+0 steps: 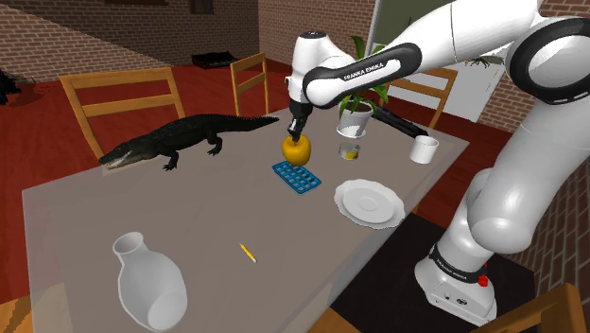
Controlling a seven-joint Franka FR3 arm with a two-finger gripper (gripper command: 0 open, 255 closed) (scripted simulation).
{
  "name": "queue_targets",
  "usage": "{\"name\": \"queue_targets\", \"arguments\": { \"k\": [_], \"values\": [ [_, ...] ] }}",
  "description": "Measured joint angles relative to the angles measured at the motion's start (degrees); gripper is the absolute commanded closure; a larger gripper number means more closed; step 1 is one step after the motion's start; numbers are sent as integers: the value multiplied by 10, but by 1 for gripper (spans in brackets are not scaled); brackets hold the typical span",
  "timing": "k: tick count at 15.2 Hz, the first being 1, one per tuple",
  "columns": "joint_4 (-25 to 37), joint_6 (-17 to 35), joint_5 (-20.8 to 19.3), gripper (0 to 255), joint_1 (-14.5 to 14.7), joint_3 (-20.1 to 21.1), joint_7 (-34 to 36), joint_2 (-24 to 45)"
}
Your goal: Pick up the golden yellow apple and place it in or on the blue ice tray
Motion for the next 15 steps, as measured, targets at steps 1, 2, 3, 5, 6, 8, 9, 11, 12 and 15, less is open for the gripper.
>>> {"name": "queue_targets", "arguments": {
  "k": [1,2,3,5,6,8,9,11,12,15],
  "values": [
    [-5,7,-1,255,0,0,1,2],
    [-10,14,-2,255,-1,-1,2,4],
    [-14,21,-2,255,-2,-2,1,7],
    [-24,36,-5,255,-1,-1,5,13],
    [-26,39,-5,255,-1,-1,6,13],
    [-27,40,-5,255,-1,-1,7,14],
    [-27,41,-5,255,-1,-1,7,14],
    [-27,41,-5,255,-1,-1,7,14],
    [-27,41,-5,0,-1,-1,7,14],
    [-27,41,-5,0,-1,-1,7,14]
  ]
}}
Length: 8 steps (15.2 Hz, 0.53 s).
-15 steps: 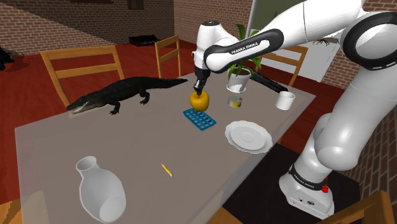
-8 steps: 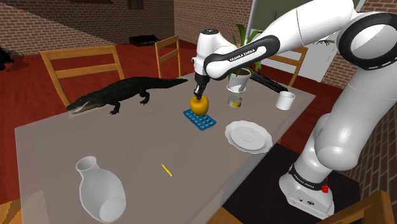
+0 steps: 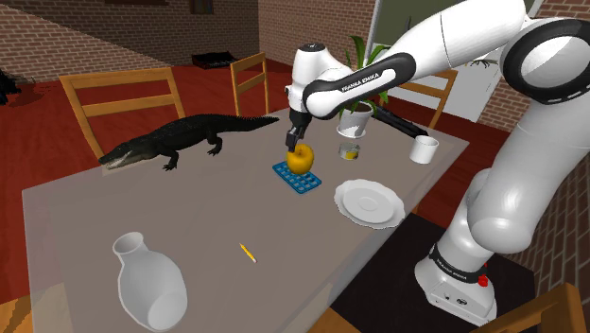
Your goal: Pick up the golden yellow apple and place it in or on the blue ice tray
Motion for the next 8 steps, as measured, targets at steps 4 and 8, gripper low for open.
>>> {"name": "queue_targets", "arguments": {
  "k": [4,8],
  "values": [
    [3,-9,1,0,1,0,-1,-6],
    [26,-60,6,0,5,5,-3,-34]
  ]
}}
